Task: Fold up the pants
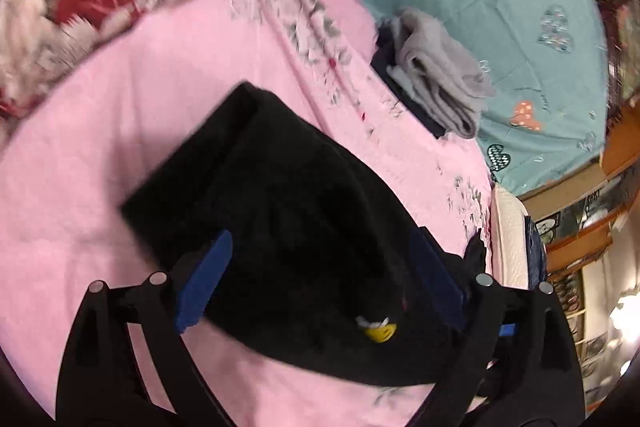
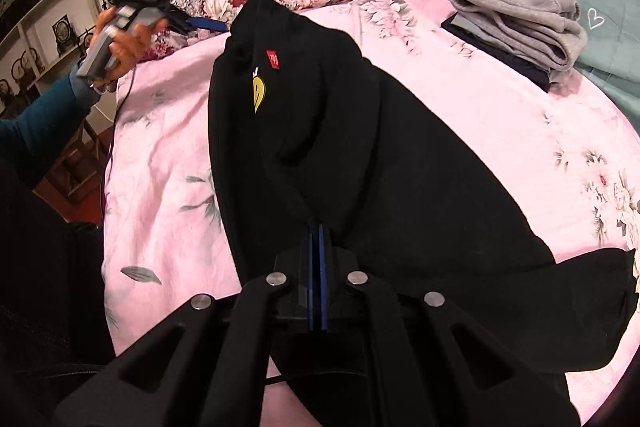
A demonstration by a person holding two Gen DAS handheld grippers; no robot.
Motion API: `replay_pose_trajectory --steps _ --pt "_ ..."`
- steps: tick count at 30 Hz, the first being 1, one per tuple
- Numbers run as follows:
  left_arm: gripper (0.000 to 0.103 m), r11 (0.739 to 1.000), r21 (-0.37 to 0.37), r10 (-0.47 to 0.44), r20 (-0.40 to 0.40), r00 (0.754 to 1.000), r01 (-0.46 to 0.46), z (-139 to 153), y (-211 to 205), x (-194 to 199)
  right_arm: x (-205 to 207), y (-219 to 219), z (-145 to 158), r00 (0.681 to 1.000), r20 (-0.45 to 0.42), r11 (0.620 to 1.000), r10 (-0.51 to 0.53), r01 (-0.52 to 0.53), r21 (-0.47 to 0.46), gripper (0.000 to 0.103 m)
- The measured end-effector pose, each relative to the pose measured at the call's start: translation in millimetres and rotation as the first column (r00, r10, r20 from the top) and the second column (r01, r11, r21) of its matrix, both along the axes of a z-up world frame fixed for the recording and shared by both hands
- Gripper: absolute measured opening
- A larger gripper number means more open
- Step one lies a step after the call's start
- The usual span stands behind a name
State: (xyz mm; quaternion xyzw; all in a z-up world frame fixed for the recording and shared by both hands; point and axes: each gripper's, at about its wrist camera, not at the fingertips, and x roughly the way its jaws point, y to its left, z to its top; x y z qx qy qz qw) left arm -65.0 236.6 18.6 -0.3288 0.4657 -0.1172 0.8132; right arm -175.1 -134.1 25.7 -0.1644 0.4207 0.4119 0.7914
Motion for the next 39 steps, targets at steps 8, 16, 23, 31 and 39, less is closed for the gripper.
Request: replay_pose_trajectory --steps 8,16,23,31,39 --pt "0.092 0.987 -0.008 0.155 -0.168 0.974 -0.158 -17 3 36 -7 -6 -5 1.0 -0.001 1.0 0.006 -0.006 0.026 0.002" --pt "0.009 0.987 0.082 0.143 -0.066 0.988 -0.137 35 -8 57 5 -17 14 0.998 0.055 0.999 -0.027 0.025 0.048 0.002" --pt "0.009 0.998 0.06 -0.01 0.326 0.945 -0.01 110 -15 13 1 -39 68 0.976 0.183 0.986 -0.118 0.093 0.136 0.002" --pt "0.009 0.993 0.119 -0.015 0.061 0.998 0.007 -24 47 -40 -23 5 -23 0.997 -0.078 0.999 0.027 -0.025 0.024 0.002" --pt "0.011 0.994 0.107 -0.043 0.142 0.989 0.028 -11 47 -61 -19 -7 10 0.998 -0.066 0.995 -0.011 0.017 0.1 0.002"
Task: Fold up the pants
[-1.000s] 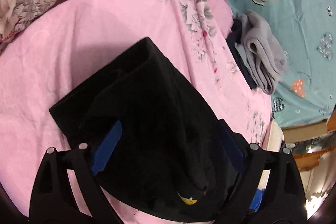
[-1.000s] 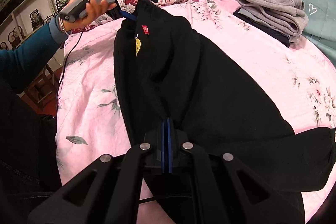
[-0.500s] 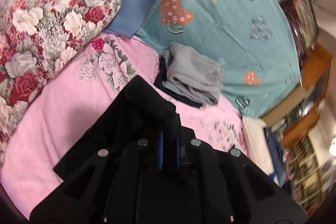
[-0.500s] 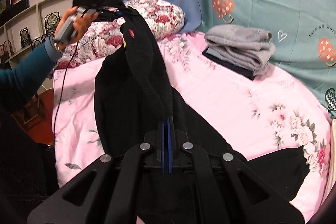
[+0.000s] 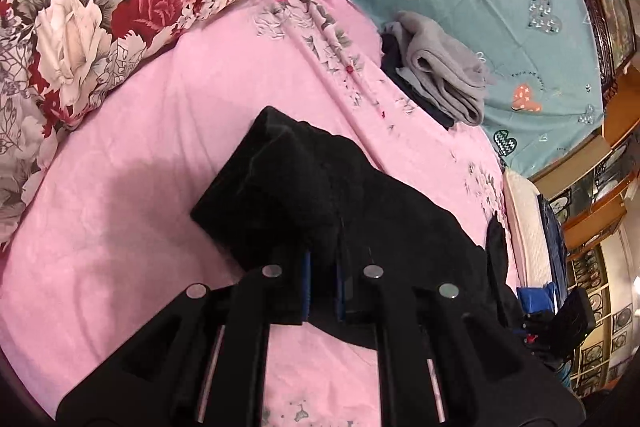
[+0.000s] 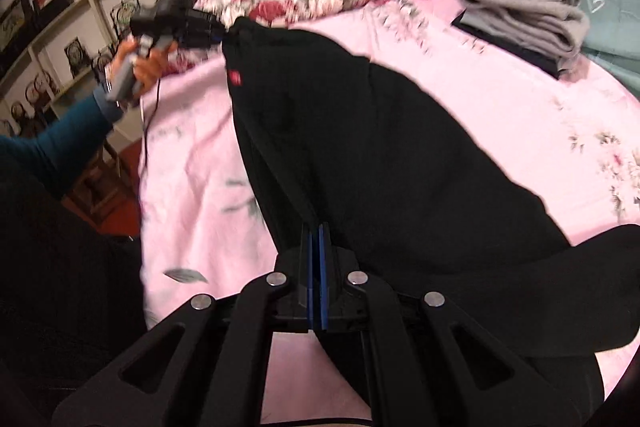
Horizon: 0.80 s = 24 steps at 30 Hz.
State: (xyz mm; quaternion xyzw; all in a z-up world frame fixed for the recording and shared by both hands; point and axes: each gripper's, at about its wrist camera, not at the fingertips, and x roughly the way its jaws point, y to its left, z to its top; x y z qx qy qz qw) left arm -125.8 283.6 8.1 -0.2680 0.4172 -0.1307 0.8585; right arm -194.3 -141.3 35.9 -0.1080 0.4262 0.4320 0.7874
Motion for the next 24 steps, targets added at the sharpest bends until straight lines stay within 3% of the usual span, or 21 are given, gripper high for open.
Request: replay_pose_trajectory --steps 1,2,3,5,7,10,12,13,15,18,20,22,24 --pt "0.014 1.0 0.014 0.006 -0.014 1.0 -0.006 -2 -1 -1 -2 1 -4 1.0 -0.003 1.0 0.005 -0.005 -0.022 0.002" --pt "0.024 0.999 0.037 0.023 -0.049 0.999 -0.021 -9 0 -2 -2 1 -10 1.0 -0.014 0.999 0.008 -0.008 -0.039 0.003" --pt "0.043 0.998 0.054 0.033 -0.08 0.996 -0.028 -18 5 -4 -2 4 -22 0.998 -0.057 0.998 0.011 -0.015 -0.064 0.004" --pt "0.066 0.996 0.065 0.06 -0.112 0.992 -0.053 -29 13 -10 -4 12 -38 0.994 -0.111 0.994 0.011 -0.023 -0.107 0.011" --pt "0.067 0.997 0.01 0.082 -0.109 0.991 -0.081 -29 28 -21 -3 11 -36 0.991 -0.136 0.998 0.012 -0.021 -0.064 0.027" --pt "0.069 0.992 -0.019 0.125 -0.044 0.991 -0.126 -6 38 -35 3 -6 -15 0.993 -0.109 0.998 -0.044 0.039 -0.05 0.028" --pt "0.075 0.994 -0.016 0.112 0.024 0.993 -0.111 17 28 -35 19 -37 10 0.984 -0.068 0.986 -0.164 0.163 -0.019 0.031" --pt "0.077 0.996 -0.008 0.087 0.064 0.994 -0.086 30 17 -32 26 -54 19 0.971 -0.051 0.972 -0.234 0.234 -0.005 0.041" --pt "0.087 0.999 0.019 0.034 0.116 0.993 -0.036 47 -7 -24 43 -97 42 0.905 0.014 0.905 -0.426 0.426 0.017 0.055" --pt "0.092 0.993 0.105 -0.071 0.149 0.986 0.056 50 -58 -4 83 -168 59 0.732 -0.016 0.731 -0.681 0.681 0.03 0.057" --pt "0.092 0.979 0.171 -0.128 0.109 0.986 0.109 32 -84 10 106 -197 53 0.632 -0.057 0.633 -0.773 0.774 0.01 0.057" --pt "0.092 0.966 0.208 -0.162 0.016 0.987 0.155 3 -97 21 130 -210 38 0.564 -0.104 0.569 -0.819 0.822 -0.029 0.057" --pt "0.091 0.955 0.242 -0.16 -0.075 0.984 0.174 -29 -98 26 155 -207 18 0.527 -0.11 0.537 -0.843 0.838 -0.098 0.057"
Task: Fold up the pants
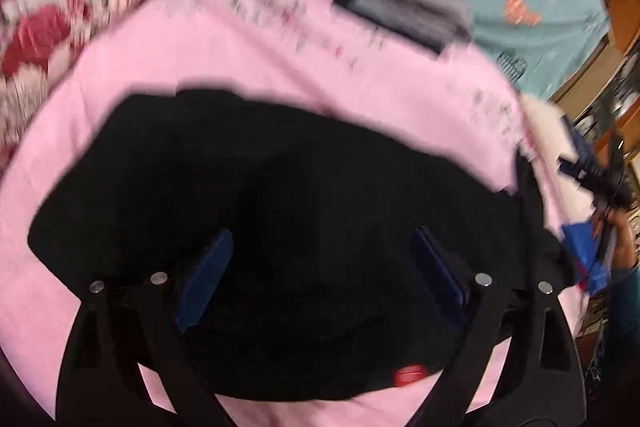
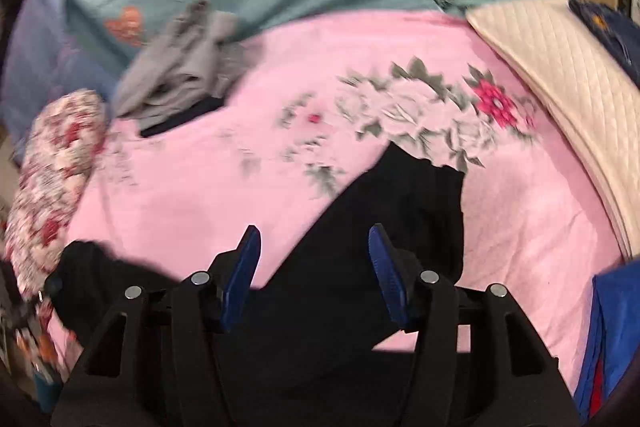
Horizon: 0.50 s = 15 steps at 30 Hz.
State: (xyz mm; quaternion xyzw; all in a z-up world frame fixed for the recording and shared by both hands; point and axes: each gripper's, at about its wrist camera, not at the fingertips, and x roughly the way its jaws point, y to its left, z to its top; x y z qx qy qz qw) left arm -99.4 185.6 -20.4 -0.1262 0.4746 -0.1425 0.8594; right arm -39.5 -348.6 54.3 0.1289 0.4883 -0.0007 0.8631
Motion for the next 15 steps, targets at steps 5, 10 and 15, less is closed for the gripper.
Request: replay_pose_trajectory --steps 5,10,15 --pt "0.092 0.997 0.053 -0.058 0.033 0.998 0.056 -13 5 -18 48 23 -47 0.995 -0.09 0.986 -0.051 0.036 -0.165 0.057" --pt "0.092 0.998 0.021 -0.067 0.034 0.997 0.066 -15 12 -17 75 26 -79 0.979 -0.151 0.962 -0.135 0.093 -0.257 0.057" --pt "0.092 0.997 -0.031 -0.07 0.031 0.997 0.071 -12 17 -15 68 11 -71 0.987 -0.129 0.947 -0.097 0.052 -0.317 0.014"
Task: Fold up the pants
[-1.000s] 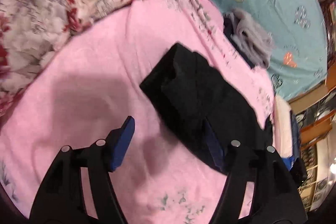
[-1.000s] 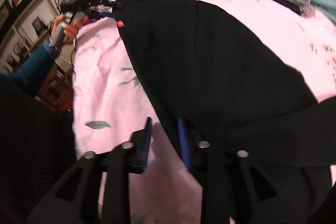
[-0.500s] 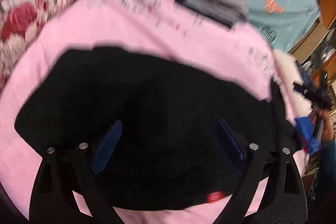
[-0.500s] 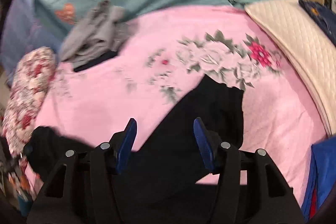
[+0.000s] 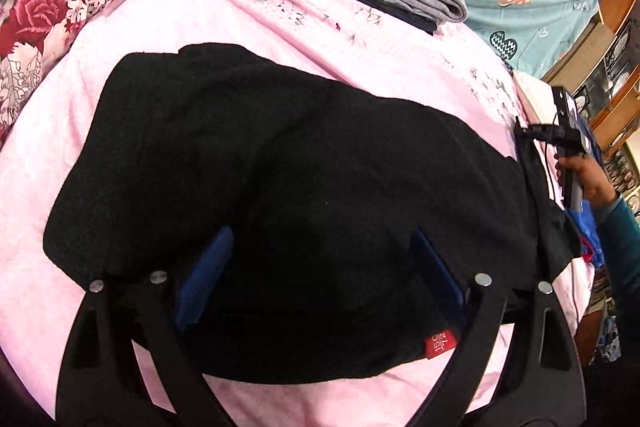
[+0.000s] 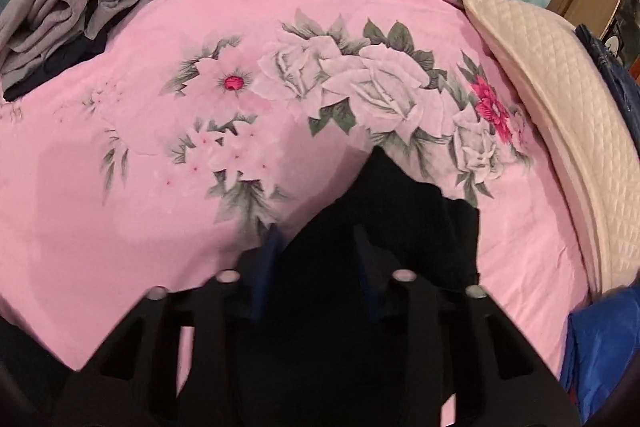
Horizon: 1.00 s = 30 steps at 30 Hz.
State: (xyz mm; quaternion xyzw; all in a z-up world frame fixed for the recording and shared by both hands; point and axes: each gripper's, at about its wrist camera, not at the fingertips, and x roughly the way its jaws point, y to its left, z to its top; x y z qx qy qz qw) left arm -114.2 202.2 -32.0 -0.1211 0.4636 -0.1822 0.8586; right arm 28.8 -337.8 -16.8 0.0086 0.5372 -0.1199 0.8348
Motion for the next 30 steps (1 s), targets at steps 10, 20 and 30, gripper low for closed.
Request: replay_pose_trajectory --steps 10,20,30 --pt "0.092 0.998 -0.052 -0.02 -0.038 0.999 0.018 4 9 5 -127 -84 89 0.94 0.317 0.922 -0.129 -0.004 0.386 0.004" --pt "0.091 0.998 -0.06 -0.007 -0.083 0.997 0.002 3 12 11 -325 -161 61 0.841 0.349 0.778 -0.414 0.127 0.616 0.004" --pt "0.091 0.999 -0.028 0.022 -0.07 0.997 -0.024 22 4 1 -341 -168 53 0.831 0.321 0.786 -0.455 0.205 0.583 0.033"
